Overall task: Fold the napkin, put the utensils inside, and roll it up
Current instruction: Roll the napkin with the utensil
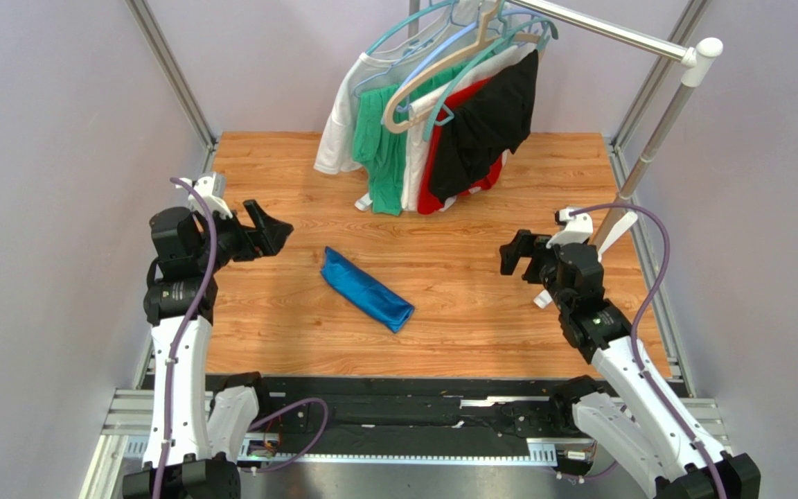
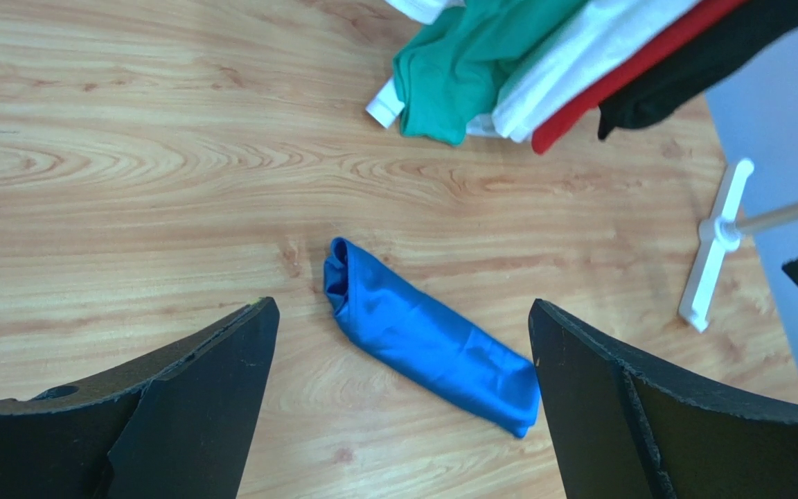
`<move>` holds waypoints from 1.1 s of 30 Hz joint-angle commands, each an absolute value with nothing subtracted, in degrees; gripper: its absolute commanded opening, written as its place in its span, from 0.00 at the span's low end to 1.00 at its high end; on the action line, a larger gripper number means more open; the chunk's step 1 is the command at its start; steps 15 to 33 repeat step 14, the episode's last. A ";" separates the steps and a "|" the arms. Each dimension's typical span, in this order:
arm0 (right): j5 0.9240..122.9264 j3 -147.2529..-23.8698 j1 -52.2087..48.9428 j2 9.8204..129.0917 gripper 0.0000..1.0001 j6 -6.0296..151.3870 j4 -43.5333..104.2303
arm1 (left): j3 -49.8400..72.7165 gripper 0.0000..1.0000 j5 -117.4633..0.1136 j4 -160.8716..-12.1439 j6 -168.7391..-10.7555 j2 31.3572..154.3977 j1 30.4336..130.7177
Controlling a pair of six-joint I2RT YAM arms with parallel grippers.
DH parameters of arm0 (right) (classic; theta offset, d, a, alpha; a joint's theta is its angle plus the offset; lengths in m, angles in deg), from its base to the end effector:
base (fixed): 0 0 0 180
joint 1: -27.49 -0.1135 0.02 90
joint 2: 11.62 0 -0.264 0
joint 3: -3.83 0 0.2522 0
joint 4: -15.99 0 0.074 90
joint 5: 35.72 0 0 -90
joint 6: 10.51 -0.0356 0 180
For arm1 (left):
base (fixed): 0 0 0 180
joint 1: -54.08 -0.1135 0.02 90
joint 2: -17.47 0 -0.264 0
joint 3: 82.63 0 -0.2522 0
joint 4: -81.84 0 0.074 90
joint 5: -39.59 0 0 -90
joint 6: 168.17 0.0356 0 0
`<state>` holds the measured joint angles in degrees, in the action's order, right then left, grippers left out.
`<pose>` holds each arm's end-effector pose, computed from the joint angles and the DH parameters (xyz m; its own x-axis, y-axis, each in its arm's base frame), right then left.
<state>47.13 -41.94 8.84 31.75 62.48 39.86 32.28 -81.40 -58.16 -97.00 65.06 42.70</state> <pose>0.1737 0.0539 0.2653 -0.3923 0.1739 -0.9032 -0.0970 0.9687 0.2287 0.1791 0.0174 0.3443 -0.4510 -0.3730 -0.8108 0.1602 0.8599 -0.4847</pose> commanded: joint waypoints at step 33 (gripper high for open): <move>43.91 -37.70 8.95 29.86 1.00 65.25 39.68 | 32.54 0.99 -81.71 -56.89 -91.26 59.57 42.47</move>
